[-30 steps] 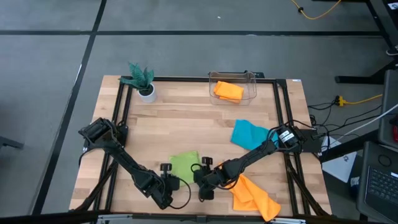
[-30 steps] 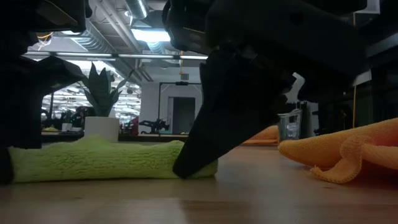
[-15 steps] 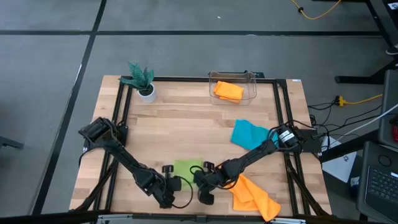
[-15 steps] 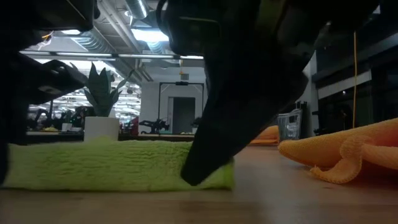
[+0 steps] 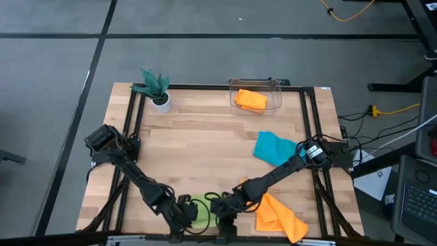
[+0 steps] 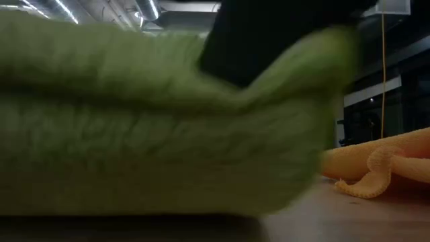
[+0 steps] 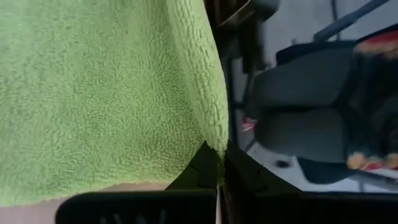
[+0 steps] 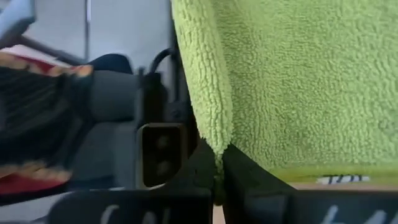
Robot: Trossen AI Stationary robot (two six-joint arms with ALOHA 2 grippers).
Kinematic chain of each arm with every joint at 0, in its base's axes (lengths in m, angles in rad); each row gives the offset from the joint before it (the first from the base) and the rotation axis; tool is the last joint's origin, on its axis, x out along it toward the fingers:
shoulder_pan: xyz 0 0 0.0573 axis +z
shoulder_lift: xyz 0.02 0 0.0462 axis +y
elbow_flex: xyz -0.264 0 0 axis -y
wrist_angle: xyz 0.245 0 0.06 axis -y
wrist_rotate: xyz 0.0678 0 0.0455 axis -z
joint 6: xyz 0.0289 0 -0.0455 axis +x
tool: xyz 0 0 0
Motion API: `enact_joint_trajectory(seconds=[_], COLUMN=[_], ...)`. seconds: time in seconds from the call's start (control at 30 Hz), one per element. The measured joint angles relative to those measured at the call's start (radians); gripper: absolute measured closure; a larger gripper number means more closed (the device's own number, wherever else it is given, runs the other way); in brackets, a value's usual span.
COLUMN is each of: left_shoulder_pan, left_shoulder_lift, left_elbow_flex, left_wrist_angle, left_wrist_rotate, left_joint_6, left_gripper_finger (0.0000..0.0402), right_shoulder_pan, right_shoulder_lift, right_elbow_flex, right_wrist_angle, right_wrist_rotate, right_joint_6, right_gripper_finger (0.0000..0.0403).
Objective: Fold microfiber towels
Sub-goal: Fold the green microfiber towel
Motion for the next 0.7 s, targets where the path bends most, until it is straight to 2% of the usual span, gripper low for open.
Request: enact_joint_trajectory(seconds=[0.13, 0.27, 0.7], left_shoulder_pan=[-0.005, 0.002, 0.041], left_shoulder_lift=[-0.001, -0.002, -0.003], left_elbow_flex=[0.000, 0.001, 0.001], left_wrist_angle=[0.101, 0.087, -0.065], left_wrist_rotate=[0.049, 0.036, -0.016], left_joint_6=[-0.013, -0.014, -0.012], left_gripper_finger=[0.0401, 0.0401, 0.0401], right_shoulder_pan=[0.006, 0.006, -0.044], right_shoulder_lift=[-0.001, -0.003, -0.003], right_elbow_flex=[0.000, 0.000, 0.000], right_wrist_angle=[0.033, 0.032, -0.070], right_wrist_rotate=[-0.066, -0.064, 0.141], right_joint_6=[0.022, 0.020, -0.040], right_gripper_finger=[0.0397, 0.0397, 0.0396])
